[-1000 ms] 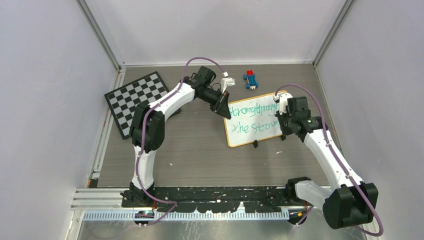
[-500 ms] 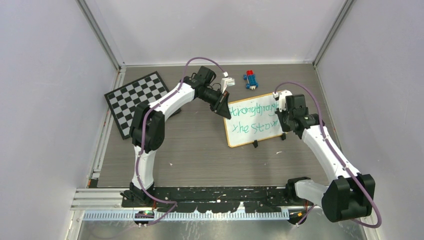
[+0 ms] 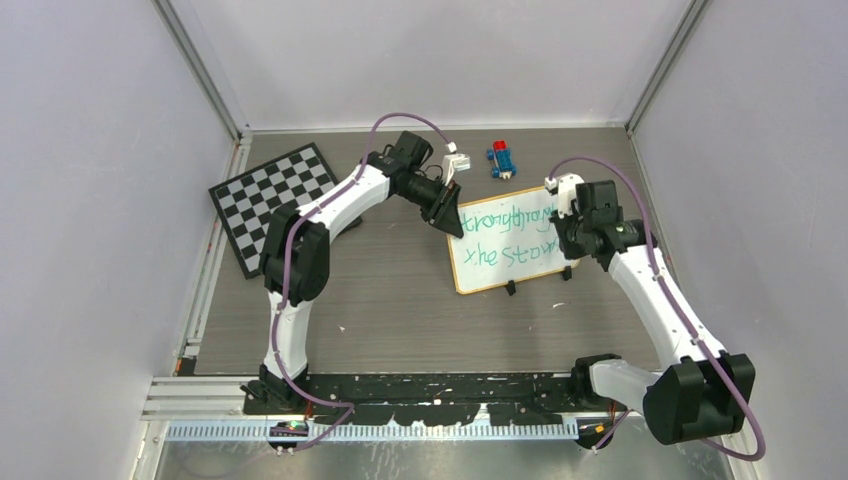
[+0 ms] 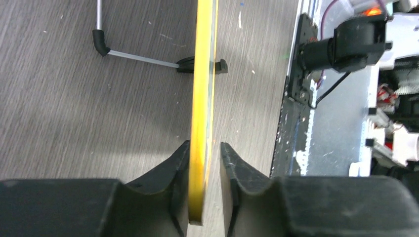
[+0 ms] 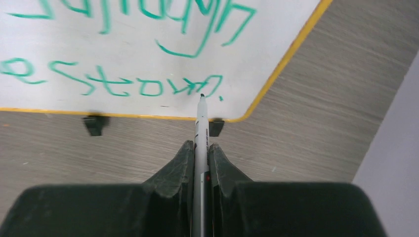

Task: Write a sentence on the whiteboard
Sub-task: Write a sentence on the whiteboard, then pick up the pen cap from the center of the board, then insert the whiteboard marker without the cap into the pen cap.

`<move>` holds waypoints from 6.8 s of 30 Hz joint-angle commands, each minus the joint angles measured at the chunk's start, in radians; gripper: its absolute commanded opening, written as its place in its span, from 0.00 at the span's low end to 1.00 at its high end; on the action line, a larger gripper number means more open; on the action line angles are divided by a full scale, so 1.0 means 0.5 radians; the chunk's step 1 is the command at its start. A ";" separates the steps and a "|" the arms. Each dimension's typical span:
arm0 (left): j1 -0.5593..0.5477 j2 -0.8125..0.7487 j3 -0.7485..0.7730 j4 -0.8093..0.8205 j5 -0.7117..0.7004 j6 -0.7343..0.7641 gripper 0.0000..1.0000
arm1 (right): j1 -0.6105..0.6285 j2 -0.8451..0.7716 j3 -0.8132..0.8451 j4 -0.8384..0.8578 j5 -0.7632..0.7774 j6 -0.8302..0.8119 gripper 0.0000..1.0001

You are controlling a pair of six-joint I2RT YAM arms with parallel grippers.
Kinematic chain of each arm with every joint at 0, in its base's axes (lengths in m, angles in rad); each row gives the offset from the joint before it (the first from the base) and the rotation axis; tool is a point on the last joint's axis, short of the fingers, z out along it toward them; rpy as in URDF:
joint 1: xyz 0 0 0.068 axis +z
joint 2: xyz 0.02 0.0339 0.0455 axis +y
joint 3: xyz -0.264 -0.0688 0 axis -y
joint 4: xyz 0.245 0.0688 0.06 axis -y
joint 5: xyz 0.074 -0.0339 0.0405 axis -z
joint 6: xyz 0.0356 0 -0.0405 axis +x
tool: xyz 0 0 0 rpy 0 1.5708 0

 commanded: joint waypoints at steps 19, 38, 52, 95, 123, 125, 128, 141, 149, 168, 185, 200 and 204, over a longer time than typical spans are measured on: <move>0.727 -0.673 0.183 -0.895 -0.395 0.414 0.73 | 0.038 0.060 0.620 -0.223 -0.980 0.253 0.00; 1.724 -1.470 -1.772 -0.716 -1.159 1.271 0.59 | 0.043 0.118 0.477 0.074 -1.037 0.373 0.00; 1.352 -1.345 -2.069 -0.186 -1.408 1.139 0.43 | 0.043 0.113 0.473 0.063 -0.980 0.362 0.00; -0.328 -1.109 -0.293 -0.785 -0.923 0.938 0.00 | 0.332 0.179 0.425 0.428 -2.019 1.144 0.00; -0.419 -1.046 -0.233 -0.825 -0.992 0.957 0.00 | 0.416 0.094 0.366 0.380 -2.131 1.093 0.00; -0.419 -1.043 -0.222 -0.832 -0.985 0.958 0.00 | 0.420 0.098 0.369 0.377 -2.125 1.090 0.00; -0.419 -1.039 -0.208 -0.842 -0.958 0.958 0.00 | 0.427 0.105 0.372 0.367 -2.111 1.079 0.00; -0.419 -1.055 -0.204 -0.852 -0.955 0.944 0.00 | 0.442 0.108 0.396 0.277 -2.016 0.994 0.00; -0.419 -1.046 -0.186 -0.847 -0.907 0.920 0.00 | 0.445 0.114 0.424 0.263 -2.029 0.986 0.00; -0.491 -0.968 -0.082 -0.847 -0.940 0.903 0.00 | 0.480 0.148 0.410 0.264 -1.985 0.967 0.00; -0.779 -0.815 0.286 -0.746 -1.228 0.791 0.00 | 0.574 0.222 0.287 0.394 -2.102 1.069 0.00; -0.982 -0.633 0.697 -0.660 -1.251 0.637 0.00 | 0.666 0.252 0.217 0.524 -2.098 1.181 0.00; -0.985 -0.618 0.707 -0.673 -1.243 0.623 0.00 | 0.670 0.241 0.272 0.439 -2.073 1.089 0.00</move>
